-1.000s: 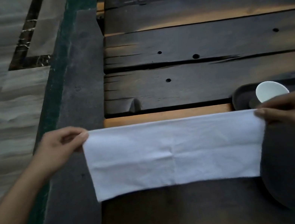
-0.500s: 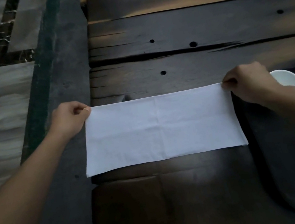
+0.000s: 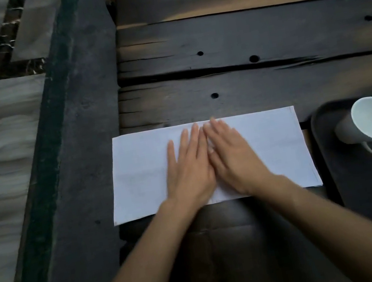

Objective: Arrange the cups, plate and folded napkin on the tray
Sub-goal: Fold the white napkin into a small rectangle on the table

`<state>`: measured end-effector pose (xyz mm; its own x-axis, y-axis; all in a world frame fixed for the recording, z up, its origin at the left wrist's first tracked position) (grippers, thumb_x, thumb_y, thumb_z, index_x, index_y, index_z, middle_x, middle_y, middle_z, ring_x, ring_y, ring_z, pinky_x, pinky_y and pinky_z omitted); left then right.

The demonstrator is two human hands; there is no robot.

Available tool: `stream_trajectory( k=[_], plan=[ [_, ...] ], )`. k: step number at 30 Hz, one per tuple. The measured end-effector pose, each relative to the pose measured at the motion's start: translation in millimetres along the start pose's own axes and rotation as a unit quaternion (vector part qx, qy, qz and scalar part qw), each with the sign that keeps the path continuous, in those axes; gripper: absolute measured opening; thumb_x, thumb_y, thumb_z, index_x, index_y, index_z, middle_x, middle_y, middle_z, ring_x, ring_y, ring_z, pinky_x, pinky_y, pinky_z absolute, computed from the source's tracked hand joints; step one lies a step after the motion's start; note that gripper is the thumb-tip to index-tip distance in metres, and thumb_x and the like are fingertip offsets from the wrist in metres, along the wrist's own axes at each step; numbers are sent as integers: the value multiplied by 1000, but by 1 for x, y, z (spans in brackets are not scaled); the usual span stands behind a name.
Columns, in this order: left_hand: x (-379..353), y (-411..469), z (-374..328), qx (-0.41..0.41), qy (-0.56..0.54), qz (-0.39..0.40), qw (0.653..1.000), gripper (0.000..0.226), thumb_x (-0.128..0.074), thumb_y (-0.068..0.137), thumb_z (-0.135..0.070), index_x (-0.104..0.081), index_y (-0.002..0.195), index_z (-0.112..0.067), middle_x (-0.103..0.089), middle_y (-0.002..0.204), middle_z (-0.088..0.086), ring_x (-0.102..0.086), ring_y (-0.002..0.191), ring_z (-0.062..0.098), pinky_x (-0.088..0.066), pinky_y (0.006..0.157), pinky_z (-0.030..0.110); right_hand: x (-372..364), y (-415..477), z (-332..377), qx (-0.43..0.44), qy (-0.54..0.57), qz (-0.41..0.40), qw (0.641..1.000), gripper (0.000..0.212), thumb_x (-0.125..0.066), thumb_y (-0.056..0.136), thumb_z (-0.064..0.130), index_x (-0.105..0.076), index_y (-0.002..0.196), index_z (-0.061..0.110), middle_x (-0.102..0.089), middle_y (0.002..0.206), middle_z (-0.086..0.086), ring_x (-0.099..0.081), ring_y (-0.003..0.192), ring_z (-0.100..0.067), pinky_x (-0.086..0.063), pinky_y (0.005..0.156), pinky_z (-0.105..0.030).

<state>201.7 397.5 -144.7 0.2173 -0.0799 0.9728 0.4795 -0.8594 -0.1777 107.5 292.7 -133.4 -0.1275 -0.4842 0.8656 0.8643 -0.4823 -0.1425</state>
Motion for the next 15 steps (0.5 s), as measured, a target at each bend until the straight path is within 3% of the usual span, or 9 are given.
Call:
stream_trajectory(
  k=[3,7,11,15],
  plan=[
    [-15,-4,4,-5,39,-2,999,67,-6,99,-42,-2,162,-20,6,171,2,9,157,22,4,124,52,-21,-11,-8,-6,-94,-17,995,60,-18,105,44,-19,162,25,-12,171,-6,-6,158,-23,-2,128,-43],
    [-16,-9,30,31,6,-36,999,60,-10,103,-56,-5,161,-40,-1,172,0,2,157,23,0,124,54,-14,-22,-39,-66,-145,-41,986,62,-15,103,61,-7,161,43,-2,172,-6,2,159,-23,5,126,-46],
    [-15,-25,75,93,12,-48,994,60,-9,100,-65,-3,158,-49,1,172,-1,3,157,23,4,124,51,-3,-30,-64,-130,-139,-45,981,69,-14,96,76,2,158,51,8,172,-4,10,158,-23,11,125,-46],
    [-12,-38,111,135,-11,-36,990,61,-10,100,-67,2,157,-51,10,171,0,11,156,22,4,125,53,6,-32,-72,-173,-137,-59,974,74,-13,93,80,-1,159,49,9,171,-7,10,157,-25,6,127,-48]
  ],
)
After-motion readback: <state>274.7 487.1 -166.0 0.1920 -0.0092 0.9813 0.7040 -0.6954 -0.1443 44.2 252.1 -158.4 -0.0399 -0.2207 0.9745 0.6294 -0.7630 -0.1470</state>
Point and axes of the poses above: each hand's wrist, its own y-axis towards the middle knuckle, its own x-axis out of the back of the hand, z = x × y, the point moved 1 cm from there along y, towards the middle knuckle
